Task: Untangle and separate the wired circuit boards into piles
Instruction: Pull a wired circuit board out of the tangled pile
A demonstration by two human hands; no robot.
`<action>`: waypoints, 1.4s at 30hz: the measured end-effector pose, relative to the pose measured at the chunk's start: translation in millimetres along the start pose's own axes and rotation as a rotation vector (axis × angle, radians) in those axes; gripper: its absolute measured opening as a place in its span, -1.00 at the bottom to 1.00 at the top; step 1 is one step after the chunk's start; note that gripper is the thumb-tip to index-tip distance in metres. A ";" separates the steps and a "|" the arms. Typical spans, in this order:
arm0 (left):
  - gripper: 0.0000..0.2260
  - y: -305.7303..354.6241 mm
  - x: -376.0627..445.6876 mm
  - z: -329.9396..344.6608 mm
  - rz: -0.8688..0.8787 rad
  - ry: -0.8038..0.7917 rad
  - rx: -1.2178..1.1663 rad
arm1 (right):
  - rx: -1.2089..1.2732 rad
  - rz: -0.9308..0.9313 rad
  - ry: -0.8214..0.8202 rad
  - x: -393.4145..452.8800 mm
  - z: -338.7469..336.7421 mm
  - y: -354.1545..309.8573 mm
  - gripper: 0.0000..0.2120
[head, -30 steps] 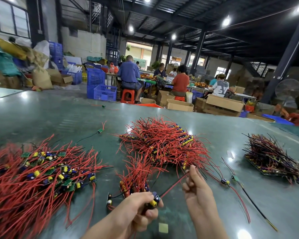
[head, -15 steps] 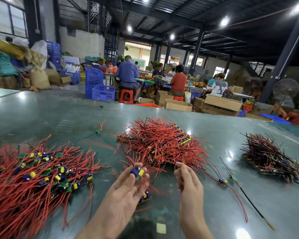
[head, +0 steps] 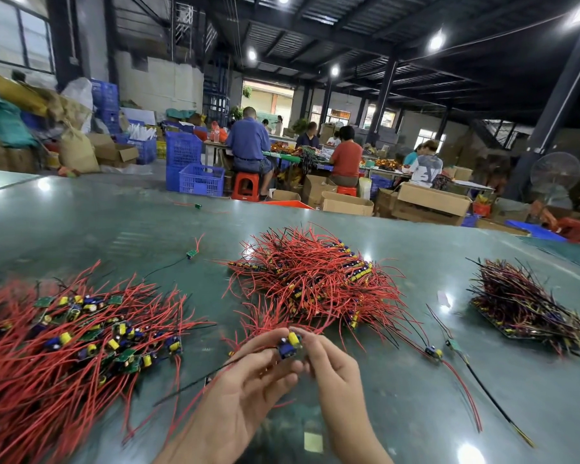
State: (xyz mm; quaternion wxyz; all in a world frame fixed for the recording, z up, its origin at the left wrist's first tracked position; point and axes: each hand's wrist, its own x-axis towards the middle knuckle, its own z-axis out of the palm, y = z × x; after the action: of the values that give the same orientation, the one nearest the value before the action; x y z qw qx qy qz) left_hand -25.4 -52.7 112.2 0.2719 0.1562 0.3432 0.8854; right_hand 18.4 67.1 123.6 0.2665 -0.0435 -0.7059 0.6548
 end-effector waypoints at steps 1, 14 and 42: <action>-0.73 -0.8 -0.8 -0.3 0.002 -0.002 0.009 | 0.049 0.023 0.000 1.5 -2.4 -0.8 -0.73; -0.79 -8.0 -0.4 7.0 -0.230 0.093 0.242 | -0.063 0.097 -0.119 3.3 -13.3 -8.9 -0.82; -0.77 18.5 -0.7 -1.0 -0.339 -0.059 0.892 | 0.497 0.551 0.176 22.5 -33.4 6.0 -0.88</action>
State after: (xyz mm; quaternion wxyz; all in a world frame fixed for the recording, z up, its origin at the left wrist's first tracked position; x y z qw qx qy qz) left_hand -32.3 -65.0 124.2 0.3284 0.2247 0.7023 0.5903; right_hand 11.9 107.3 125.1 0.1428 -0.2218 -0.4617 0.8469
